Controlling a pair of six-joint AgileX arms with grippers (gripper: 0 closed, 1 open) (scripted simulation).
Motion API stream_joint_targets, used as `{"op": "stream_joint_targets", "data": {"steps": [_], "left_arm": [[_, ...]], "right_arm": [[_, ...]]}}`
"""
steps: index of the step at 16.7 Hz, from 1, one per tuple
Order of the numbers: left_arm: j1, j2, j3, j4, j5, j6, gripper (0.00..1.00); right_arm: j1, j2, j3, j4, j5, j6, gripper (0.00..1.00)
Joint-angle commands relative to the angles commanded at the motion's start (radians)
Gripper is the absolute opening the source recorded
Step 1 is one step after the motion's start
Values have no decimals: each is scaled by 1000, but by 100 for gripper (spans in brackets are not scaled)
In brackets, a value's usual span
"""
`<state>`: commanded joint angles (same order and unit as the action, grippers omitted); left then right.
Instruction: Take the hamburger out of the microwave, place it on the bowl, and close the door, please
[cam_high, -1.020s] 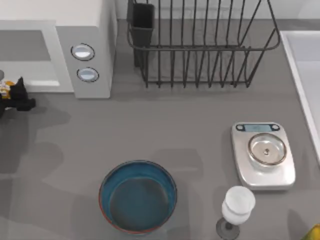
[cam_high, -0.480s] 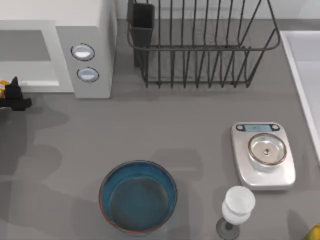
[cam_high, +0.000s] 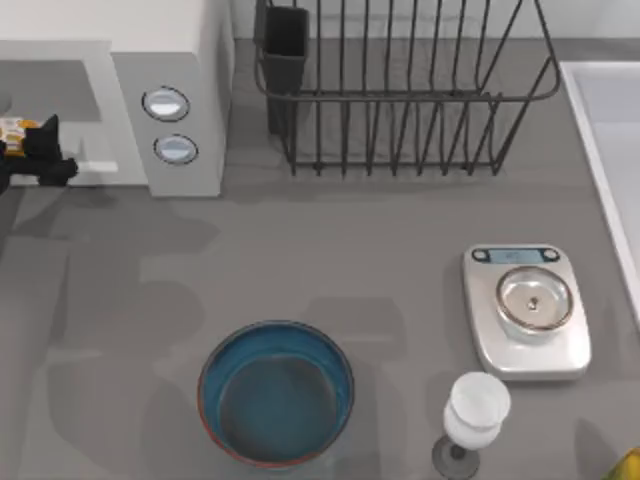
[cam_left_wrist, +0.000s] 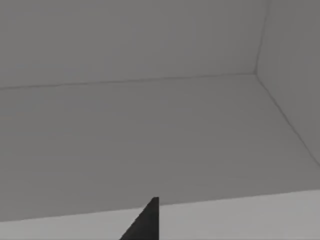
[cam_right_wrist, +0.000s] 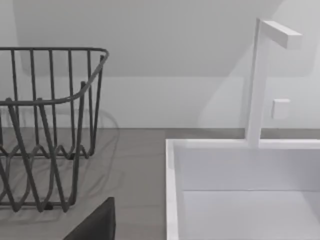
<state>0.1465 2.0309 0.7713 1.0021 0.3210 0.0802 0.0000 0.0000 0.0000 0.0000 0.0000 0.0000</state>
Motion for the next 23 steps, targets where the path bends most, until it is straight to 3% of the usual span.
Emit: {"op": "stream_joint_targets", "data": {"steps": [6,11,13,17,23], "left_arm": [[67,-147,1,-122,-73,11,0],[62,-145,-1,-121,-72,15,0],[39,-146,-16,-139,-37,50,0],[-76,-171,-96,-234,159,223,0],[-314,-270,-277,-448,612,576,0]], "right_arm": [[0,0,0,0,0,0,100],[0,0,0,0,0,0,100],[0,0,0,0,0,0,100],[0,0,0,0,0,0,100],[0,0,0,0,0,0,100]]}}
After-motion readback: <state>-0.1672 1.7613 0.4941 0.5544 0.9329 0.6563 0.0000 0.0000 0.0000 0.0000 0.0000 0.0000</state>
